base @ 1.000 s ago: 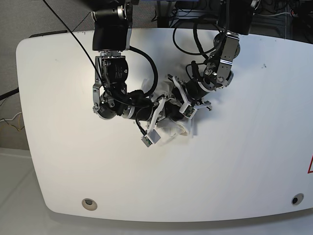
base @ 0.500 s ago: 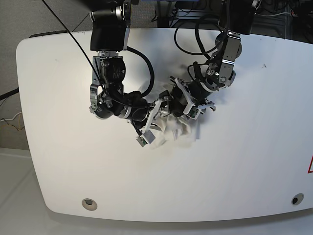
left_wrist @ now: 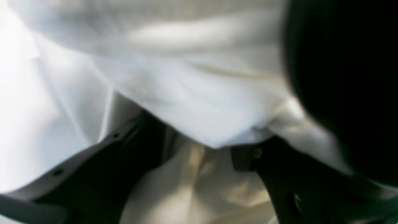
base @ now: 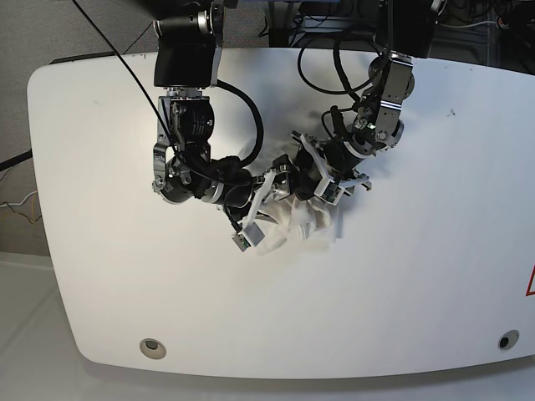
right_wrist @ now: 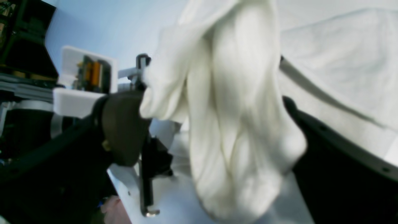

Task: Fold the T-shirt properly
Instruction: 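Fold the held end over toward the left gripper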

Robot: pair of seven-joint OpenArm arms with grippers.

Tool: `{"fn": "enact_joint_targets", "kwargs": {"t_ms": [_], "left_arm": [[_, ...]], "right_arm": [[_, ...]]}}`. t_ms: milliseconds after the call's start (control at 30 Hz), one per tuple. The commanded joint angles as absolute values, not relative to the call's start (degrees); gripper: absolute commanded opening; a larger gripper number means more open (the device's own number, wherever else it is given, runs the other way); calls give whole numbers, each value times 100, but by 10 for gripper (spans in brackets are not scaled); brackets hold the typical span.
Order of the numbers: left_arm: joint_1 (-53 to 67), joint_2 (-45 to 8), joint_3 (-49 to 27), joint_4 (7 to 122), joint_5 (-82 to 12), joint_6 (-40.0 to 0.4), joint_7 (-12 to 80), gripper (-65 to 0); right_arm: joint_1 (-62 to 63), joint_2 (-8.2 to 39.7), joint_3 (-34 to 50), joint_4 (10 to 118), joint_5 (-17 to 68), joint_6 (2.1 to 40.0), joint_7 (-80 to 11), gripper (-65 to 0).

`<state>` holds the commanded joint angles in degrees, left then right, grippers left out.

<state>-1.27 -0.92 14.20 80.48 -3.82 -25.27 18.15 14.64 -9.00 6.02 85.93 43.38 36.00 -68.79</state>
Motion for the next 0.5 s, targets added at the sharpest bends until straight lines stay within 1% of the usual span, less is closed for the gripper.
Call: {"fn": "enact_joint_targets", "kwargs": {"t_ms": [233, 300, 500], "left_arm": [[-127, -84, 1420, 8154, -374, -2527, 1815, -335], [-127, -84, 1402, 8154, -374, -2527, 1815, -335], [-119, -75, 1095, 8163, -400, -2527, 1815, -333]], "right_arm": [[1622, -900, 910, 8593, 4347, 3600, -6897, -113], [1684, -831, 971, 8593, 4347, 3600, -6897, -113], [1701, -725, 1015, 8593, 4356, 3600, -6897, -113]]}}
